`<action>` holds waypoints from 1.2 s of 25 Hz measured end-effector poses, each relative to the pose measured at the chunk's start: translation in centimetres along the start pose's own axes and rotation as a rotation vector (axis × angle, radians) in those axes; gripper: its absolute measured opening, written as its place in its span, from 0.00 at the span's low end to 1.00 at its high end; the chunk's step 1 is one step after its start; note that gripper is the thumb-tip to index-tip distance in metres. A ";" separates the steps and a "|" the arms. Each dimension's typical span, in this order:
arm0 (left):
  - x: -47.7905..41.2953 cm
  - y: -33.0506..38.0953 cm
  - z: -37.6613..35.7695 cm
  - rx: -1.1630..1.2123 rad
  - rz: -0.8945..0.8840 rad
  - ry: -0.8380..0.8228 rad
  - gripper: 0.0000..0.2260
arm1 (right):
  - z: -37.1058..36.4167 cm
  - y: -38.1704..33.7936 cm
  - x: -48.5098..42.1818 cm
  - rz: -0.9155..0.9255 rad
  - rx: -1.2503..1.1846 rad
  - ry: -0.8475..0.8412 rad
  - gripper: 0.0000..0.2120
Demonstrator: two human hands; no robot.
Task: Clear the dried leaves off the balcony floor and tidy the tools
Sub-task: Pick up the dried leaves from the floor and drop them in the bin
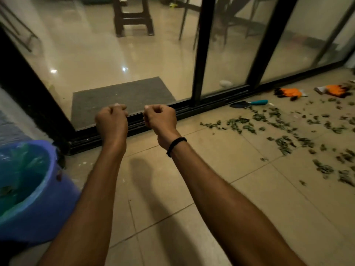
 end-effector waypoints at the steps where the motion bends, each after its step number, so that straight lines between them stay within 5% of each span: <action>1: 0.4 1.5 -2.9 -0.036 -0.036 -0.045 0.09 | 2.3 -1.7 -1.7 0.053 0.079 0.043 0.08; 8: 1.6 6.8 -22.3 -0.279 -0.216 -0.245 0.12 | 15.6 -10.6 -13.3 0.341 0.688 0.141 0.09; 13: 3.7 0.9 -33.9 -0.474 -0.238 -0.361 0.09 | 30.2 -0.1 -17.9 0.129 0.737 0.291 0.10; 16: 5.3 -6.1 -38.8 -0.540 -0.123 -0.430 0.17 | 37.5 9.0 -15.0 -0.006 0.733 0.430 0.21; 23: 5.1 -11.0 -44.5 -0.721 -0.385 -0.372 0.32 | 41.8 10.1 -16.5 0.136 0.683 0.597 0.36; 25: 4.4 -10.0 -46.4 -0.742 -0.458 -0.390 0.30 | 42.3 10.2 -17.2 0.126 0.734 0.631 0.34; 30: 5.0 -8.9 -47.1 -0.686 -0.614 -0.287 0.08 | 42.3 10.2 -18.1 0.158 0.909 0.697 0.11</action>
Point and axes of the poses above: each hand's wrist, its own x-axis away from the middle knuckle, its own z-axis out of the back of the hand, y = z × x, the point moved 10 cm from there along -x, towards the middle knuckle, and after that the axes turned 14 degrees about -x, right-handed, at the moved point
